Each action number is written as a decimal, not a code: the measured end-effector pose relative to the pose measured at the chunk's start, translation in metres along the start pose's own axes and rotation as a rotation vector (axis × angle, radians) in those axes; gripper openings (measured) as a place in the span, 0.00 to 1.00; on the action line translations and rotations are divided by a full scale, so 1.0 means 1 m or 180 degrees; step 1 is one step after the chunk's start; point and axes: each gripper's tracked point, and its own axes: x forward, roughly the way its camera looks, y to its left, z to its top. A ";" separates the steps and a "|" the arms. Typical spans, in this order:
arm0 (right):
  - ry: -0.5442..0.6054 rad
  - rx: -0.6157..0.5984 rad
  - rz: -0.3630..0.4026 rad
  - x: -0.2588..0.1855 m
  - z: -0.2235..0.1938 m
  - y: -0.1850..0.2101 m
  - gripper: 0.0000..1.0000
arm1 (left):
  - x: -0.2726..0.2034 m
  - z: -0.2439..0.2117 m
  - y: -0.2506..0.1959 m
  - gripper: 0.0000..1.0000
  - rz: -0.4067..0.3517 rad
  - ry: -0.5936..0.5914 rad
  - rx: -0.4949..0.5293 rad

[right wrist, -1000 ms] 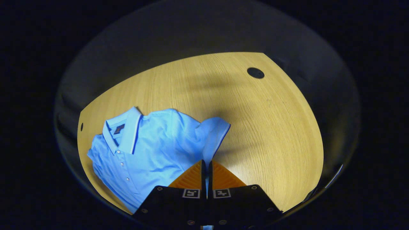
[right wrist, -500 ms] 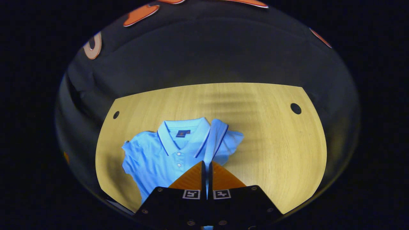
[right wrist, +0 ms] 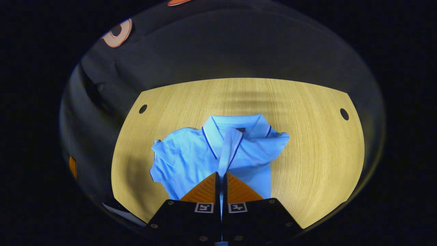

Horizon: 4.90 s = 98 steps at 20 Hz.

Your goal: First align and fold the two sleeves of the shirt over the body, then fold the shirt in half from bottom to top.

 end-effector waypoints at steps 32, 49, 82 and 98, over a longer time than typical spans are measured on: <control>-0.0314 0.0703 0.0211 -0.079 -0.059 -0.081 0.98 | 0.094 -0.136 -0.120 1.00 -0.0572 0.1579 0.0104; -0.0194 0.1330 0.0038 -0.103 -0.116 -0.169 0.99 | 0.162 -0.228 -0.131 0.99 -0.0386 0.2204 0.0309; -0.0332 0.1434 0.0094 -0.130 -0.155 -0.190 0.98 | 0.110 -0.161 -0.272 0.04 -0.1286 0.1848 0.0358; -0.0288 0.1764 -0.0013 -0.144 -0.206 -0.250 0.98 | 0.079 -0.213 -0.412 0.04 -0.1627 0.2199 0.0810</control>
